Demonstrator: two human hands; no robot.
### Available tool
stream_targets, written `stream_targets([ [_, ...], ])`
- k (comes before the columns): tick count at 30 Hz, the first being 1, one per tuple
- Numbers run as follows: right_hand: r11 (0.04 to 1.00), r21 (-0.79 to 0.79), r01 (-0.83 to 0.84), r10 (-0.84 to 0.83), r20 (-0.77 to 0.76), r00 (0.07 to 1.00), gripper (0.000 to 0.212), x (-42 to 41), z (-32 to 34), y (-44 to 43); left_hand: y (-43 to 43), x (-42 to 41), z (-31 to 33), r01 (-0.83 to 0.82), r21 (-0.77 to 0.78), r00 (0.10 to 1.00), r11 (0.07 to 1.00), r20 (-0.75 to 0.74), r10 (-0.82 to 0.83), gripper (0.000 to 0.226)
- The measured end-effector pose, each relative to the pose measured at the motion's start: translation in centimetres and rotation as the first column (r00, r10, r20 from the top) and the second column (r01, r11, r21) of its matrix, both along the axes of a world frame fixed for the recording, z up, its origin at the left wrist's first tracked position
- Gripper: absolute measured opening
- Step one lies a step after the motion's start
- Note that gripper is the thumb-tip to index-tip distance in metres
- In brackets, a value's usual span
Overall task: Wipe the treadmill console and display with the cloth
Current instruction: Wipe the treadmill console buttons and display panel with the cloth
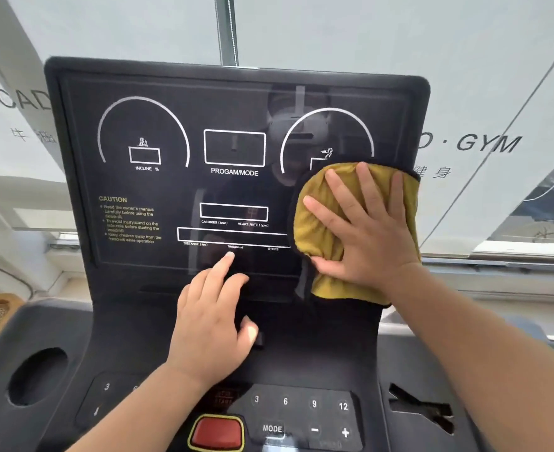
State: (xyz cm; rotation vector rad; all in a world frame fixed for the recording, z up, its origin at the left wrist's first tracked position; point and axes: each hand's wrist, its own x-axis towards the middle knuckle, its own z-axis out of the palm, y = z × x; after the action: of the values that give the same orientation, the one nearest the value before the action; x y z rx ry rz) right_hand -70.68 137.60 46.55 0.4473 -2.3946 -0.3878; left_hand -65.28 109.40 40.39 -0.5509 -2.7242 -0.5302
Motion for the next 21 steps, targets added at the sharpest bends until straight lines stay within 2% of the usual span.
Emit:
stream_targets([
  [5, 0.993, -0.081, 0.08, -0.081, -0.011, 0.997, 0.099, -4.6, 8.4, 0.6, -0.1, 0.0, 0.1, -0.003, -0.009, 0.999, 1.0, 0.045, 0.004, 0.061],
  [9, 0.974, -0.13, 0.185, -0.186, 0.006, 0.982, 0.104, -5.6, 9.7, -1.5, 0.0, -0.1, -0.3, -0.001, 0.003, 1.0, 1.0, 0.03, 0.001, 0.055],
  [12, 0.98, -0.111, 0.168, -0.167, 0.014, 0.986, 0.103, -4.2, 6.8, -2.6, 0.0, -0.3, -0.5, -0.003, 0.014, 1.0, 1.0, 0.018, 0.003, 0.05],
  [15, 0.997, -0.035, 0.068, -0.067, 0.043, 0.997, 0.098, -1.0, 1.0, -2.5, 0.0, -0.5, -0.4, -0.001, 0.015, 1.0, 1.0, 0.002, 0.001, 0.05],
  [18, 0.999, 0.02, 0.039, -0.04, 0.087, 0.995, 0.09, 2.4, -4.4, -1.2, -0.1, -0.5, -0.4, -0.004, 0.004, 1.0, 1.0, -0.003, 0.004, 0.049],
  [21, 0.999, 0.036, -0.007, 0.003, 0.097, 0.995, 0.086, 3.4, -5.6, 0.3, -0.3, -0.4, -0.2, -0.002, -0.001, 1.0, 1.0, 0.012, 0.002, 0.05],
])
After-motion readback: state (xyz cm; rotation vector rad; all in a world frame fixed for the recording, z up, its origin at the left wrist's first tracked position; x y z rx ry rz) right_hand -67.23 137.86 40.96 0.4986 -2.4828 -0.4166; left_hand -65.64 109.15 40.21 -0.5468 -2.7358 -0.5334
